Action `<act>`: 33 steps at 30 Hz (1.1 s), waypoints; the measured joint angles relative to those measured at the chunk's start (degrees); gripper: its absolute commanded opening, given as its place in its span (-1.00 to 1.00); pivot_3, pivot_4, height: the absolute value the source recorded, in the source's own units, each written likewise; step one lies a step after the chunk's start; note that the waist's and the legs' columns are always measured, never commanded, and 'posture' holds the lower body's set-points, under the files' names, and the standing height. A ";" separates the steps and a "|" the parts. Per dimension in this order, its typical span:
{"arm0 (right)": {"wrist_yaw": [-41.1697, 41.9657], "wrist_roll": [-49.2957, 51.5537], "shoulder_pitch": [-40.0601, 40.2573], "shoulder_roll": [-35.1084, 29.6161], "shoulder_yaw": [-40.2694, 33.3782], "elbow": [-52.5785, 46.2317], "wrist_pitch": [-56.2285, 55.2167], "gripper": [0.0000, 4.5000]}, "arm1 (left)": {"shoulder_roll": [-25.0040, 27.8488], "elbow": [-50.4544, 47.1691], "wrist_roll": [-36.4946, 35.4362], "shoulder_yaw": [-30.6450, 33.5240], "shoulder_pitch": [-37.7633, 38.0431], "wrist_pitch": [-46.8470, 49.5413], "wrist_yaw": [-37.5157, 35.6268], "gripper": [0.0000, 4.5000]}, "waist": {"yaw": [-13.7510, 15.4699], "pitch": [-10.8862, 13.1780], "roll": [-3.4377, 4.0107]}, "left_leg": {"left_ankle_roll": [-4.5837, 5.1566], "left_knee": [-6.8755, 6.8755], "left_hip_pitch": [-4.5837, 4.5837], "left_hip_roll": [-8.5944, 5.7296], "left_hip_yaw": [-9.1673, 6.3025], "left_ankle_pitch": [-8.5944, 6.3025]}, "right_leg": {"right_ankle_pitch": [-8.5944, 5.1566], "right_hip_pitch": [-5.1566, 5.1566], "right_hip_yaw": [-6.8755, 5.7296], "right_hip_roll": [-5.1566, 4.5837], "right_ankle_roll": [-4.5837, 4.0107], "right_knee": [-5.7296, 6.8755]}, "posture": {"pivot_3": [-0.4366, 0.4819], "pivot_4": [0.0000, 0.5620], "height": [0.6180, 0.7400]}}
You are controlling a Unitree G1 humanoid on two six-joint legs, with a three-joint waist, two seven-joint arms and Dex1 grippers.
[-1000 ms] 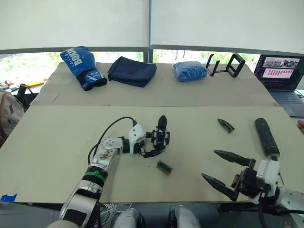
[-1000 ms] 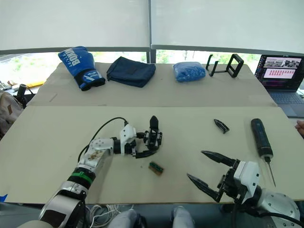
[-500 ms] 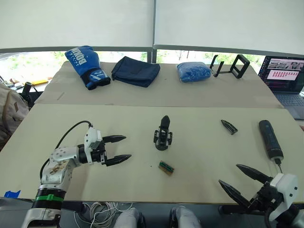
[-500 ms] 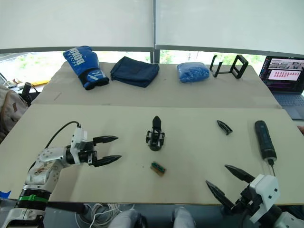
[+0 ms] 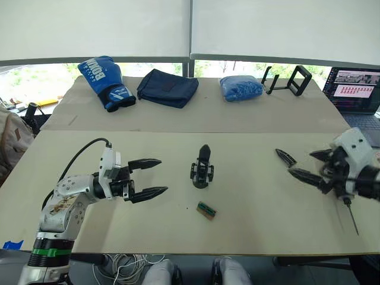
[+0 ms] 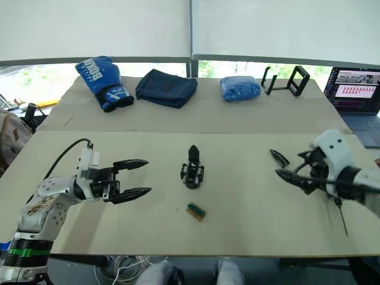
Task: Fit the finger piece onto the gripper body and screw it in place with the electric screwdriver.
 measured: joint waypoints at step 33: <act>18.79 -44.09 -57.92 26.22 35.09 87.04 -24.41 1.00 | -2.21 -3.82 0.58 -3.16 0.93 -0.03 4.51 0.97 | -2.49 0.05 0.08 | -0.53 -0.26 0.07 0.05 0.31 0.37 | 0.03 -0.22 0.01 0.36 0.19 0.21 | -0.05 -0.47 1.00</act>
